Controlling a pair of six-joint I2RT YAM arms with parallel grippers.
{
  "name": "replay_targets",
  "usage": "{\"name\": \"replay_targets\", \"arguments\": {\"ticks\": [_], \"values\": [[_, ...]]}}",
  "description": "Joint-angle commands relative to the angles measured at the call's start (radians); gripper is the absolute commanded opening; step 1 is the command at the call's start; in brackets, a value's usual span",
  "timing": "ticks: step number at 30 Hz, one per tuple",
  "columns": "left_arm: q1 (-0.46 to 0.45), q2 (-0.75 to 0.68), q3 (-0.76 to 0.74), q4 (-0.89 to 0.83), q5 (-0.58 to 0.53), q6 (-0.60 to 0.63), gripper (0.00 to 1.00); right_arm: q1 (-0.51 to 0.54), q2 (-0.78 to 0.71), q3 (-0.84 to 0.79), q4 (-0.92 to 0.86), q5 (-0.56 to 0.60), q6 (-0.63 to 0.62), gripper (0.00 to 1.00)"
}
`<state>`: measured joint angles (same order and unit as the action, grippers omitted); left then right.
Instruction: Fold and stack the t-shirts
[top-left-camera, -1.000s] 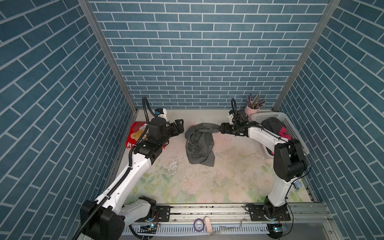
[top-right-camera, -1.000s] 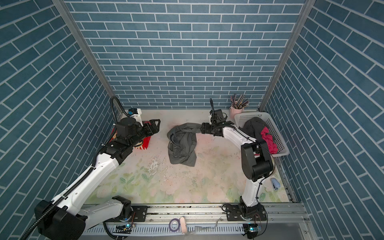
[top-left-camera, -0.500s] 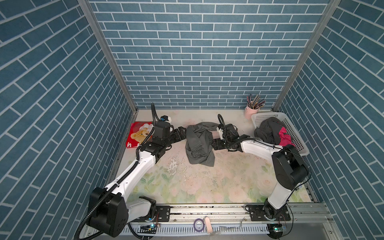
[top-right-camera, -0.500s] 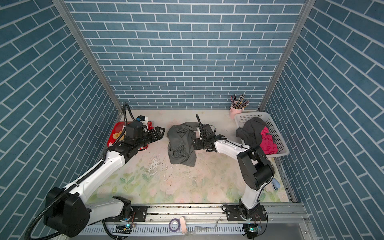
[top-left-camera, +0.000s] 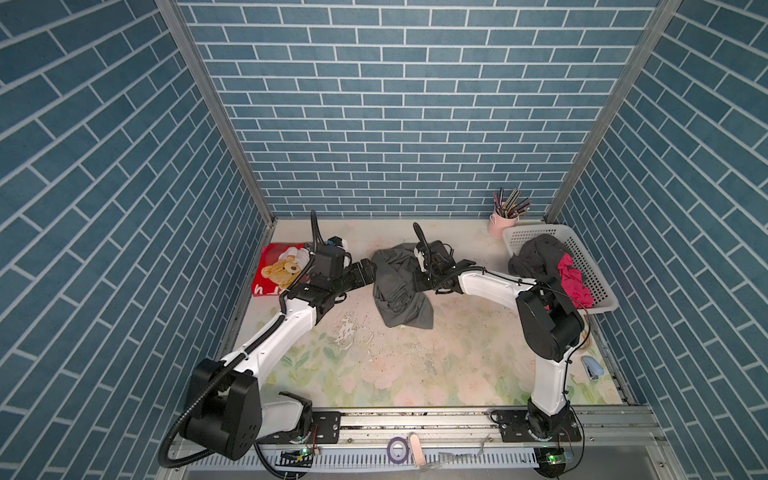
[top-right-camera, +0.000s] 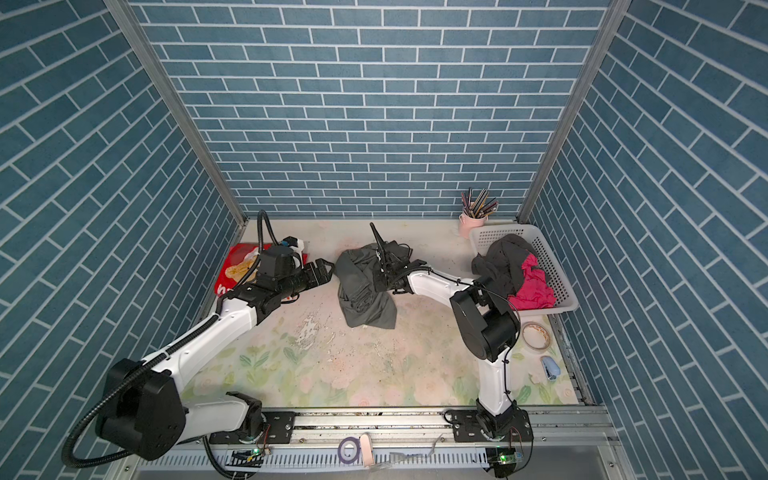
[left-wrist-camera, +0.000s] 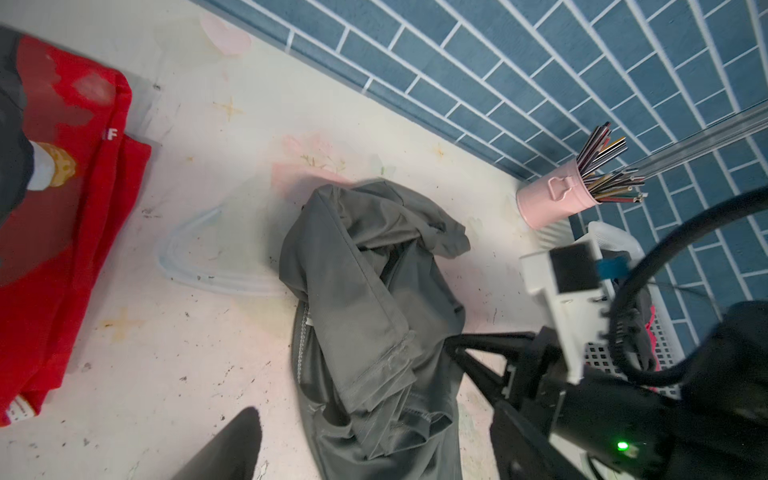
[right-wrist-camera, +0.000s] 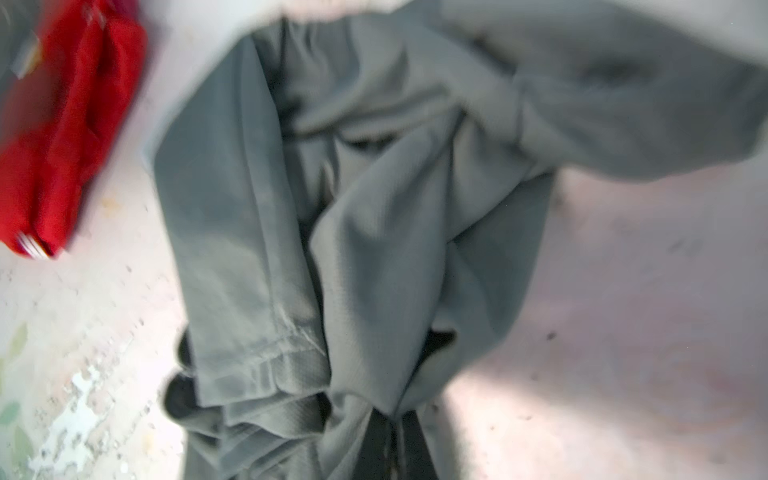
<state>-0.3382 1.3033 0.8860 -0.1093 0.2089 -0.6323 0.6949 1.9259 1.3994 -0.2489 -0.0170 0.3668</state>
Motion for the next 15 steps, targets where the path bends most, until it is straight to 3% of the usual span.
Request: {"name": "replay_targets", "arguments": {"ticks": [1,4,10,15], "values": [[-0.011,0.027,0.038,0.008,0.033,0.001,0.88,-0.003,-0.150,0.099,-0.136,0.164,-0.101,0.00],[-0.041,0.063,0.061,0.016,0.033,-0.011,0.88,-0.003,-0.232,0.158,-0.169,0.189,-0.172,0.00],[-0.064,0.071,0.072,0.040,0.041,-0.041,0.88,-0.006,-0.390,0.164,-0.050,0.143,-0.222,0.00],[-0.058,0.030,0.071,0.021,0.014,-0.034,0.88,-0.011,-0.315,0.299,-0.067,0.056,-0.174,0.00]]}}
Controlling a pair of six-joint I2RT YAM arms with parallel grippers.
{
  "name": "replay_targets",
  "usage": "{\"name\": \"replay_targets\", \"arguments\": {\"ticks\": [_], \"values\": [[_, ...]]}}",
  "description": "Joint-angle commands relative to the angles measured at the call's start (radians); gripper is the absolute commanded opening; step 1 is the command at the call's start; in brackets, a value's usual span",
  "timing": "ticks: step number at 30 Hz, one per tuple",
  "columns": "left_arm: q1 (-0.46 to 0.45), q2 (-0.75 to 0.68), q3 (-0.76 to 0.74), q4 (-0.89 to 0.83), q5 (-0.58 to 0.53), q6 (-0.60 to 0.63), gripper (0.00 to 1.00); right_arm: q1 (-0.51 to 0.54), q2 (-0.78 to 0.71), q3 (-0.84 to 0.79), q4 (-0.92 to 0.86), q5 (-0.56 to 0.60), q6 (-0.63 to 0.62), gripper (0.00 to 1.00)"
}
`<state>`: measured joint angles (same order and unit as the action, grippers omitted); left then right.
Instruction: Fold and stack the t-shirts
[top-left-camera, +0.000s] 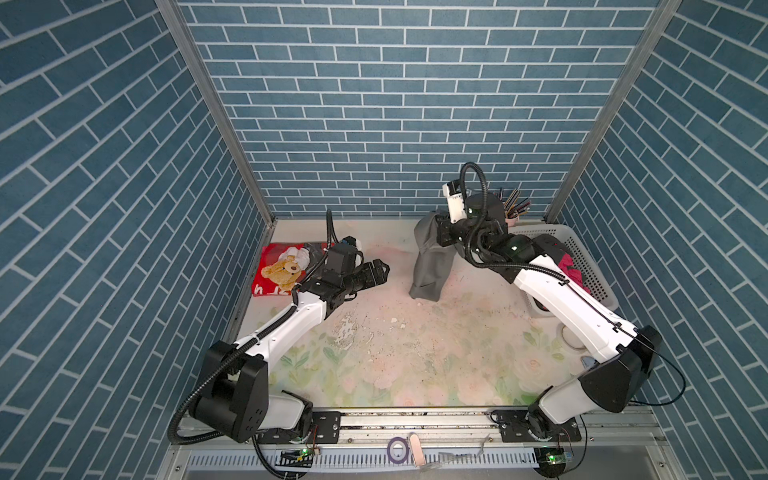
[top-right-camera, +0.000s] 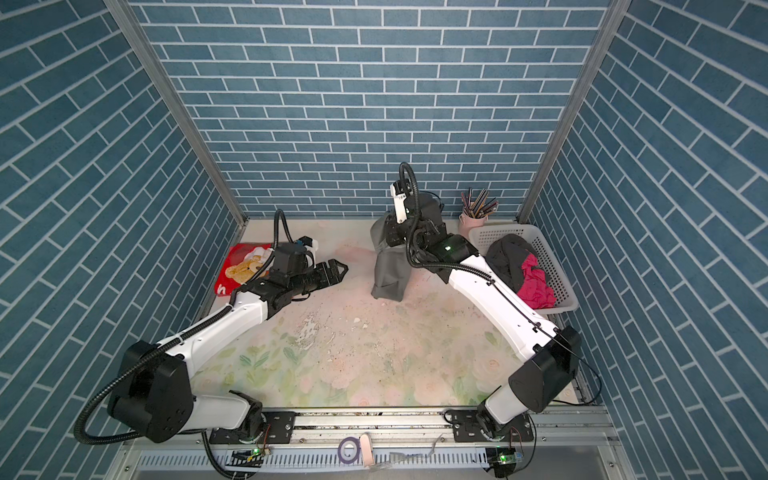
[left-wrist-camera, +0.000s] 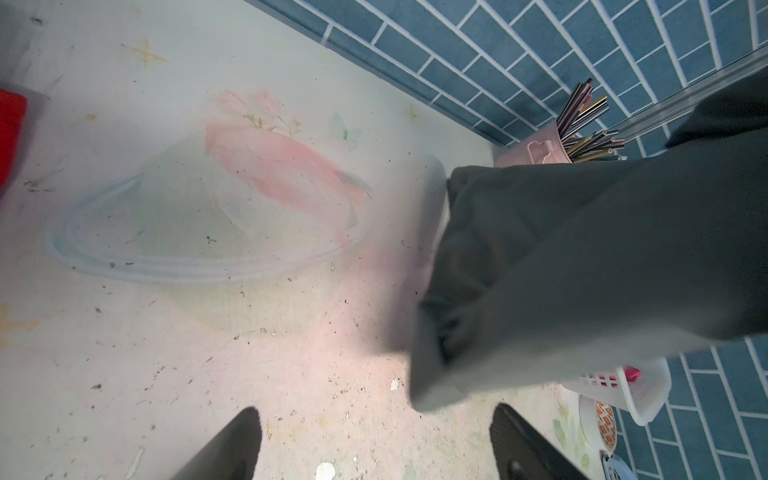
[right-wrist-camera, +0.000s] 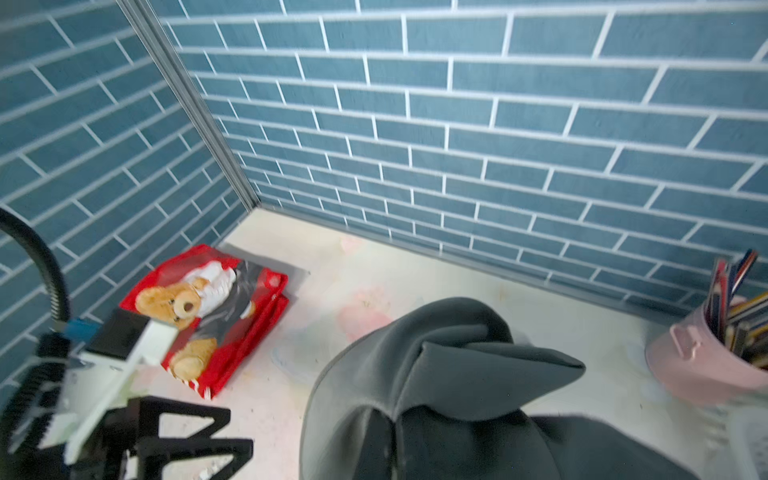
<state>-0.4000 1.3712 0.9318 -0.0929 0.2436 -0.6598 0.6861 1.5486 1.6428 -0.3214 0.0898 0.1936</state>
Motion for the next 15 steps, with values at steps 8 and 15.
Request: {"name": "replay_targets", "arguments": {"ticks": [8,15], "values": [[0.108,-0.135,-0.037,0.005,-0.001,-0.021,0.88,0.019,0.219,0.128,-0.003,-0.151,0.130,0.09],[0.152,-0.130,-0.052,0.000,0.042,-0.007,0.88,0.003,0.243,-0.099,-0.047,-0.140,0.178,0.63]]}}
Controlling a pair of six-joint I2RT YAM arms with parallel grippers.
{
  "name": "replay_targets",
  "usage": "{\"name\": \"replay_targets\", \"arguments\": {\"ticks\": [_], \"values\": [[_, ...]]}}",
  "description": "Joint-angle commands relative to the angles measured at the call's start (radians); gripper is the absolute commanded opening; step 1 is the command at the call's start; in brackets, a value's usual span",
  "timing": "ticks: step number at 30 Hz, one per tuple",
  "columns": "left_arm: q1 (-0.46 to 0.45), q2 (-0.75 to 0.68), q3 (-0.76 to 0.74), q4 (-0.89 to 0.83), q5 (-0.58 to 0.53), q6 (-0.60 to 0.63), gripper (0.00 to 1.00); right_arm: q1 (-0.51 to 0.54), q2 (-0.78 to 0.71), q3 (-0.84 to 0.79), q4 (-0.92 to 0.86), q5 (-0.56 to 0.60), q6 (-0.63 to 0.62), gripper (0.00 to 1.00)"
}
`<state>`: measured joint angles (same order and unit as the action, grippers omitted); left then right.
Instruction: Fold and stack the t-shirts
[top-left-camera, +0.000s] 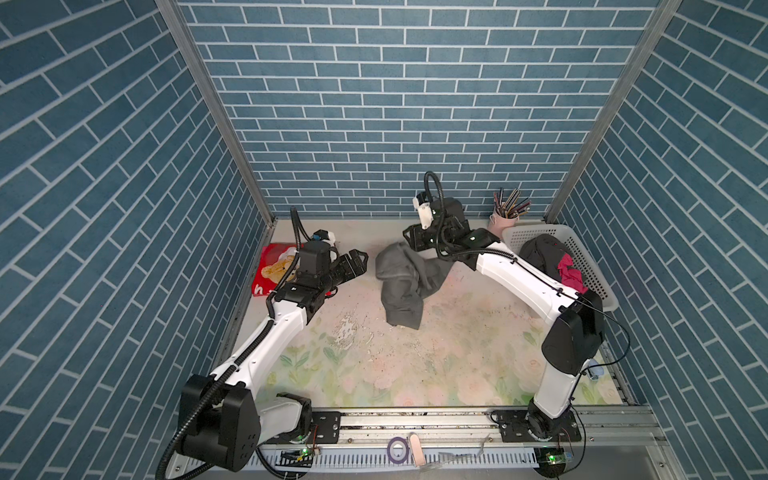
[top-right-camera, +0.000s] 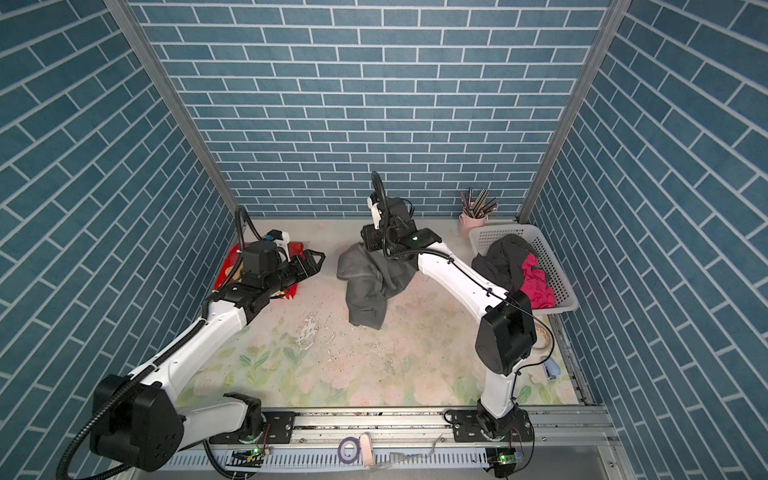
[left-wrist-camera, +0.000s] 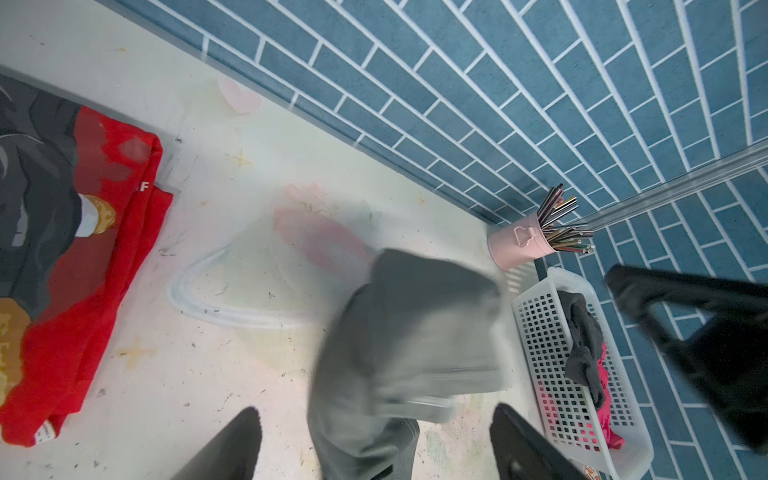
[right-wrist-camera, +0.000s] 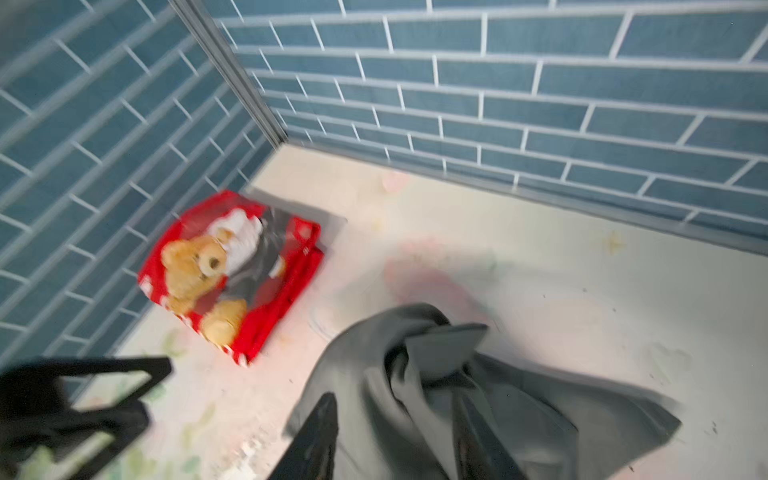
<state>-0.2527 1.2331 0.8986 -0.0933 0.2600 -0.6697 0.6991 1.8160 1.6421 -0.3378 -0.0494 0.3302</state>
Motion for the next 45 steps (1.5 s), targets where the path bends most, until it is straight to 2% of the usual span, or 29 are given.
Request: {"name": "replay_targets", "arguments": {"ticks": [1,4,8,11,16,19,20,24,27,34,38,41,45], "values": [[0.003,0.014,-0.021,0.006,0.032,0.002,0.88,-0.017,-0.043,-0.141,-0.012,0.000,0.042,0.66],[0.003,0.040,-0.027,0.015,0.048,-0.001,0.88,-0.054,-0.094,-0.293,0.034,-0.016,0.068,0.73],[0.002,0.064,-0.039,0.046,0.069,-0.021,0.88,-0.090,-0.094,-0.423,0.097,-0.101,0.101,0.74],[-0.005,0.078,-0.044,0.063,0.082,-0.040,0.88,-0.091,-0.038,-0.433,0.129,-0.127,0.125,0.73],[-0.028,0.085,-0.036,0.057,0.084,-0.042,0.88,-0.091,0.084,-0.399,0.216,-0.209,0.175,0.66],[-0.033,0.080,-0.037,0.047,0.081,-0.039,0.88,-0.090,0.151,-0.352,0.235,-0.215,0.178,0.58],[-0.034,0.080,-0.037,0.044,0.081,-0.036,0.88,-0.093,0.168,-0.332,0.233,-0.212,0.175,0.52],[-0.036,0.081,-0.035,0.036,0.087,-0.027,0.88,-0.097,0.182,-0.266,0.182,-0.180,0.143,0.16],[-0.036,0.087,-0.021,0.025,0.086,-0.012,0.88,-0.100,0.116,-0.235,0.104,-0.100,0.088,0.01],[-0.045,0.127,0.055,0.012,0.082,0.013,0.88,-0.178,-0.130,-0.213,-0.034,-0.025,0.006,0.00],[-0.058,0.150,0.099,0.017,0.082,0.009,0.88,-0.200,-0.268,-0.152,-0.038,0.003,-0.070,0.00],[-0.068,0.154,0.129,0.018,0.079,0.006,0.88,-0.201,-0.323,-0.045,-0.047,-0.032,-0.091,0.00],[-0.072,0.132,0.142,0.023,0.082,0.012,0.88,-0.183,-0.361,0.069,-0.004,-0.151,-0.072,0.00]]}}
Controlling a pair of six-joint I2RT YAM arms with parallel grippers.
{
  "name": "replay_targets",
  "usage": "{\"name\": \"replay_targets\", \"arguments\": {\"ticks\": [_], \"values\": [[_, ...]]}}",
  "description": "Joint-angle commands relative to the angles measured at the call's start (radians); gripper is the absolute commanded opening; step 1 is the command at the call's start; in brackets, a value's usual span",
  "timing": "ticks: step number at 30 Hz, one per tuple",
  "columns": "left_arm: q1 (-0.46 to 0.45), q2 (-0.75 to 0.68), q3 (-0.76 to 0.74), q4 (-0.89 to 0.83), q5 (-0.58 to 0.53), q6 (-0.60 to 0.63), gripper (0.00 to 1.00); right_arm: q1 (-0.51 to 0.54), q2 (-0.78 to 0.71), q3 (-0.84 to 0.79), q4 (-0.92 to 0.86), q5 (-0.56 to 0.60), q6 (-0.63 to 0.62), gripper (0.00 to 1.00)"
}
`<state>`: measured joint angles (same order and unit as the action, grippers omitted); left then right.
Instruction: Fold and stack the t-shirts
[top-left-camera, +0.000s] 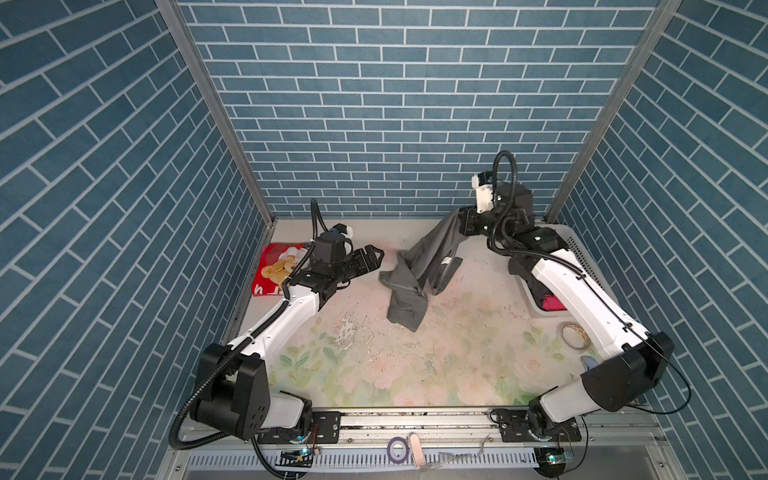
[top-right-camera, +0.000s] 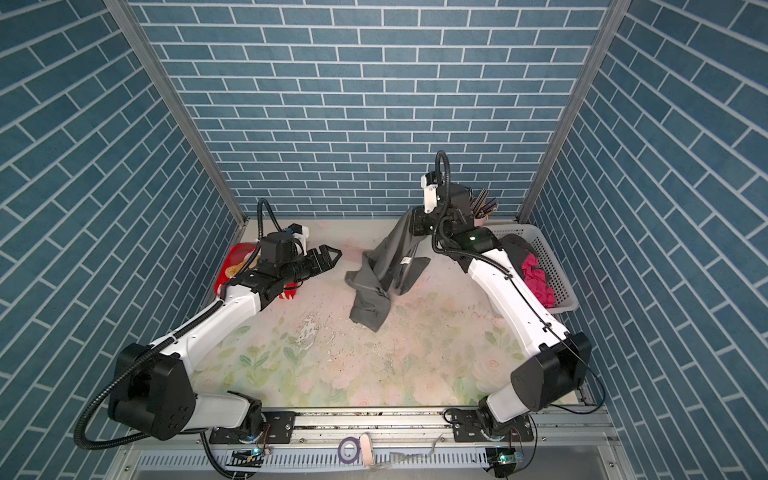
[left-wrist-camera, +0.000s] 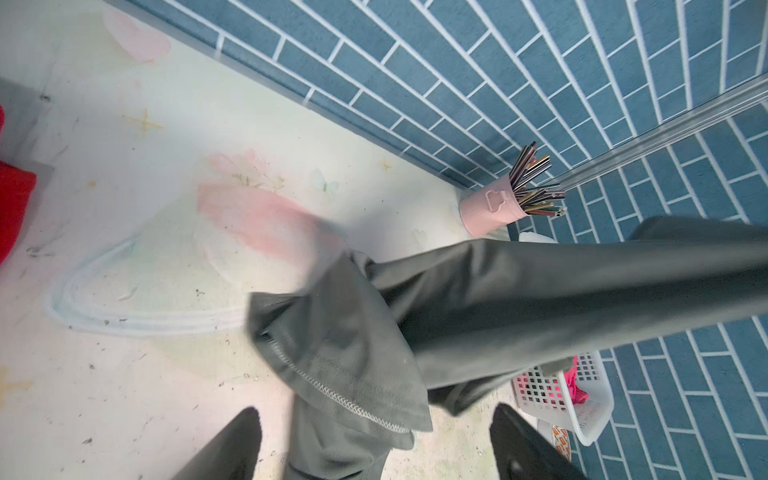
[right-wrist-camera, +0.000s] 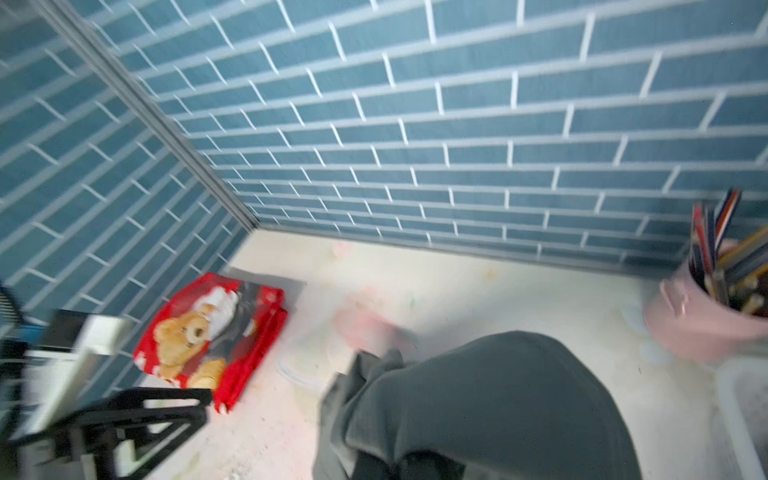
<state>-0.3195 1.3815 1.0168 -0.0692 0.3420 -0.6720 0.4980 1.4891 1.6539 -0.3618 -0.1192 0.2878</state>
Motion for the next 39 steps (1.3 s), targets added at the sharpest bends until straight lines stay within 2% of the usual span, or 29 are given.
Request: {"name": "replay_targets", "arguments": {"ticks": [1,6,11,17,20,22,26,29,30,33,39], "values": [[-0.006,-0.024,0.022,-0.004,-0.006,0.015,0.88,0.029,-0.038,0.081,0.036,-0.092,-0.026,0.00],[-0.004,-0.066,0.017,0.005,-0.014,0.031,0.88,0.103,0.044,0.268,0.040,-0.141,-0.012,0.00],[0.033,-0.101,0.000,-0.007,-0.015,0.010,0.88,0.162,0.193,0.364,0.024,-0.143,0.007,0.00],[0.125,-0.146,-0.040,-0.035,0.003,0.007,0.88,0.173,0.335,0.309,0.004,-0.155,0.109,0.00],[0.159,-0.160,-0.062,-0.035,0.019,0.001,0.88,0.200,0.368,0.190,0.070,-0.124,0.157,0.00],[0.184,-0.168,-0.085,-0.018,0.027,-0.015,0.88,0.226,0.414,0.105,0.113,-0.145,0.200,0.00],[0.198,-0.166,-0.111,0.000,0.037,-0.029,0.88,0.243,0.478,0.083,0.050,-0.201,0.192,0.32],[0.194,-0.144,-0.112,0.011,0.071,-0.029,0.88,0.226,0.411,0.022,0.022,-0.129,0.144,0.62],[0.192,-0.135,-0.109,0.012,0.080,-0.029,0.88,0.210,0.374,-0.018,0.019,-0.101,0.144,0.69],[0.149,-0.110,-0.112,0.015,0.068,-0.029,0.88,0.139,0.262,-0.174,0.034,-0.059,0.139,0.79],[0.040,-0.067,-0.153,0.070,0.033,-0.073,0.88,-0.007,0.114,-0.524,0.112,-0.060,0.195,0.80]]}}
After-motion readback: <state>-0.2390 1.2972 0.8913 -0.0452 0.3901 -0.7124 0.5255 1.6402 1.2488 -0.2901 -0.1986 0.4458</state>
